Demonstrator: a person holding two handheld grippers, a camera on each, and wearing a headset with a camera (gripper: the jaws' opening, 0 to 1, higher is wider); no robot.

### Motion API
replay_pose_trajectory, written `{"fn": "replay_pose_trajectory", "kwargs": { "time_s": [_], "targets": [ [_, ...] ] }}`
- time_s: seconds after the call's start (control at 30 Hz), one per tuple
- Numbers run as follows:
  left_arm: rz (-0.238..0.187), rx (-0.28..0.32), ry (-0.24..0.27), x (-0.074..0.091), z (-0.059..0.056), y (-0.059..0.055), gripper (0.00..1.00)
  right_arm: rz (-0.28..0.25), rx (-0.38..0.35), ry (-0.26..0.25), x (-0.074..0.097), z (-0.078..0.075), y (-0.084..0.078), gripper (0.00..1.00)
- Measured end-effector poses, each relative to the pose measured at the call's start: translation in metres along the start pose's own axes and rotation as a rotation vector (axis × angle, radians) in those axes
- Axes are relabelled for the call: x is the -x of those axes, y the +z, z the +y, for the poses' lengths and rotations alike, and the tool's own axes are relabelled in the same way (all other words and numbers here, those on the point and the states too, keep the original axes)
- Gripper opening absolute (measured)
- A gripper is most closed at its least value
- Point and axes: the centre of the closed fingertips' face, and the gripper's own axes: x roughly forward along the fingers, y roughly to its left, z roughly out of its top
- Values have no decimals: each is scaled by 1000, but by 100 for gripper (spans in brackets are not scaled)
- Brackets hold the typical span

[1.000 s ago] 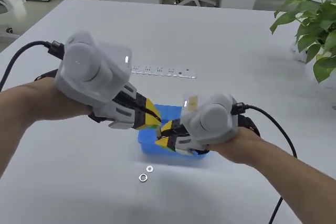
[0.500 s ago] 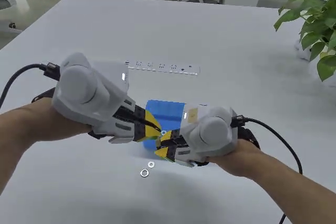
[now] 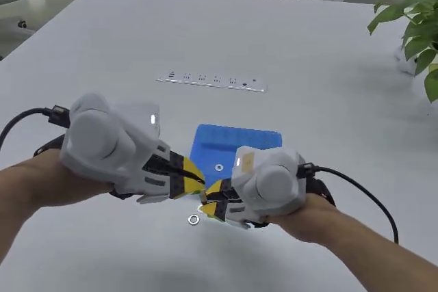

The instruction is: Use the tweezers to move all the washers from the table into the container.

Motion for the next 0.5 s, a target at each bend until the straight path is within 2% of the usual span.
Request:
{"fn": "replay_pose_trajectory", "kwargs": {
  "time_s": [0.27,0.5],
  "targets": [
    [0,39,16,2,-9,-13,5,1,-6,29,-10,13,-2,11],
    [9,53,19,1,-11,-20,5,3,-6,41,-17,18,-3,11]
  ]
}}
